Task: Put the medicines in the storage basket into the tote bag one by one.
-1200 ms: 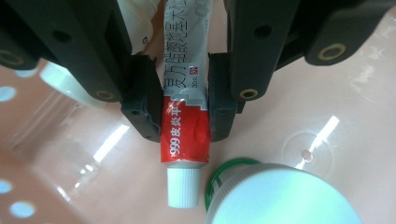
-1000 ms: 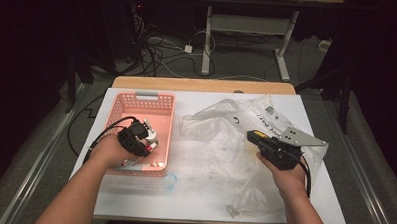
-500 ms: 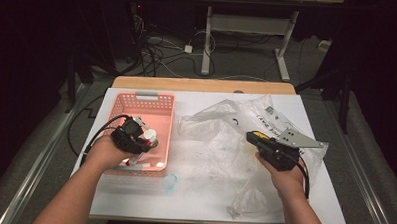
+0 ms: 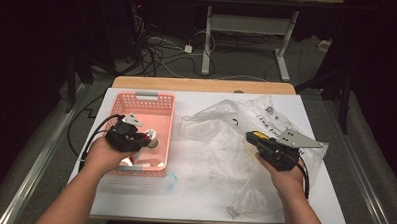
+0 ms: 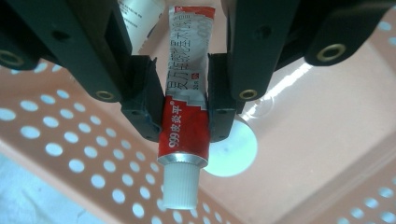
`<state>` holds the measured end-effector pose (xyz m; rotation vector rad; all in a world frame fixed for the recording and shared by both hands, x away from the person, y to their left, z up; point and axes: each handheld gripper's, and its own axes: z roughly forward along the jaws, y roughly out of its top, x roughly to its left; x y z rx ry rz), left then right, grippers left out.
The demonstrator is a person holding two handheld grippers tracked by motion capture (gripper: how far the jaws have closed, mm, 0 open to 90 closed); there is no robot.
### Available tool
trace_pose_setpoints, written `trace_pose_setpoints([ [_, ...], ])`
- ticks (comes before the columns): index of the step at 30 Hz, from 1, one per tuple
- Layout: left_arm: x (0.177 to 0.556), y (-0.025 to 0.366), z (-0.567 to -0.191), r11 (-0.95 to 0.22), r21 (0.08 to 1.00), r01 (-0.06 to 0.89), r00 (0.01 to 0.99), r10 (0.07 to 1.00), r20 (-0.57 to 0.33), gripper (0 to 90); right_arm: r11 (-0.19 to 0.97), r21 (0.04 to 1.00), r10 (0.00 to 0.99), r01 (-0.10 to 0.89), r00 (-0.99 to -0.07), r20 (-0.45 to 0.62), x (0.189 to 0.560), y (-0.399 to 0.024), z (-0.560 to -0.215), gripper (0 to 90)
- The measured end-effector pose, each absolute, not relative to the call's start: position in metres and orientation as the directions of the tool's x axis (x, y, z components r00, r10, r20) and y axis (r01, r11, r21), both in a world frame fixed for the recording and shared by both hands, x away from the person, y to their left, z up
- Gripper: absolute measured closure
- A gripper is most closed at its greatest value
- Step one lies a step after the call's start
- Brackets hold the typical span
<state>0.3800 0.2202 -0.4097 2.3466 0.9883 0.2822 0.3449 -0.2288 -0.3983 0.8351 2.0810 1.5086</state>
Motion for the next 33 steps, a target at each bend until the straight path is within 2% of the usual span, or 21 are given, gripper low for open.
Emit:
trace_pose_setpoints([
  [10,0.371,0.235,-0.41,-0.453,0.675,0.582,0.662,0.746,-0.071,66.8,0.221,0.952,0.688,0.211,-0.726,0.002,0.344,-0.229,-0.397,90.0],
  [20,0.356,0.243,-0.404,-0.361,0.765,0.533,0.631,0.773,-0.075,66.8,0.227,0.951,0.689,0.209,-0.725,-0.006,0.343,-0.228,-0.397,90.0],
  [33,0.346,0.242,-0.399,-0.28,0.825,0.49,0.618,0.78,-0.102,66.8,0.231,0.954,0.685,0.192,-0.728,-0.019,0.339,-0.226,-0.395,90.0],
])
